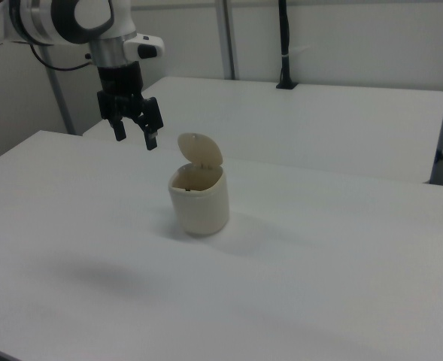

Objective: Close the trash bin
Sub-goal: 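Move the gripper over the open lid of the cream trash bin, then lower the gripper onto the raised lid, pushing it down shut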

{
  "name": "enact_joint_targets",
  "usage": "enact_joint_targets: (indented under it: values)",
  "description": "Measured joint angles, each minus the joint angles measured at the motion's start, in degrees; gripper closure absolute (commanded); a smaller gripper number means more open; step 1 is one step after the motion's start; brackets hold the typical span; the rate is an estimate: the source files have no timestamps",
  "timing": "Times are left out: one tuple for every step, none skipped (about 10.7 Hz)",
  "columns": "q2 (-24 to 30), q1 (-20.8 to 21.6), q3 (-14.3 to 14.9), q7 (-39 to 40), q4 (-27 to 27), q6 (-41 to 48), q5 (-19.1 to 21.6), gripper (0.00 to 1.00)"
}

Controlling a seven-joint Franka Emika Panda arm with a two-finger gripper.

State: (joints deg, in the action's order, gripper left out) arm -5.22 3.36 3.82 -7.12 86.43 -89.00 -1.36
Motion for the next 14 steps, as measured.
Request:
enact_joint_targets:
  values:
    - [-0.14,0.01,0.00,0.00,0.05,0.00,0.00,0.12]
    - [-0.42,0.04,0.00,0.07,0.09,0.00,0.00,0.27]
    - [-0.81,0.08,-0.03,1.33,0.10,-0.49,0.03,0.44]
    - [-1.25,0.12,-0.07,3.24,0.09,-2.65,0.05,0.61]
    - [-1.66,0.13,-0.09,5.62,0.07,-6.29,0.14,0.76]
    - [-2.02,0.05,-0.09,7.92,0.07,-10.33,0.97,0.86]
    - [-2.44,-0.28,-0.05,9.55,0.06,-14.60,2.23,0.95]
    - [-3.04,-0.92,0.00,10.50,0.05,-18.77,3.22,1.00]
    - [-3.94,-1.62,0.02,11.13,0.04,-23.06,4.05,1.00]
    - [-5.11,-1.92,0.03,11.19,0.02,-27.91,5.09,1.00]
    - [-6.48,-1.90,0.02,11.19,-0.07,-32.47,5.72,1.00]
    - [-7.98,-1.81,0.02,11.18,-0.32,-36.66,5.82,1.00]
    - [-9.50,-1.73,-0.01,11.18,-0.66,-40.57,5.83,1.00]
    - [-10.83,-1.65,-0.04,11.18,-0.88,-43.75,5.84,1.00]
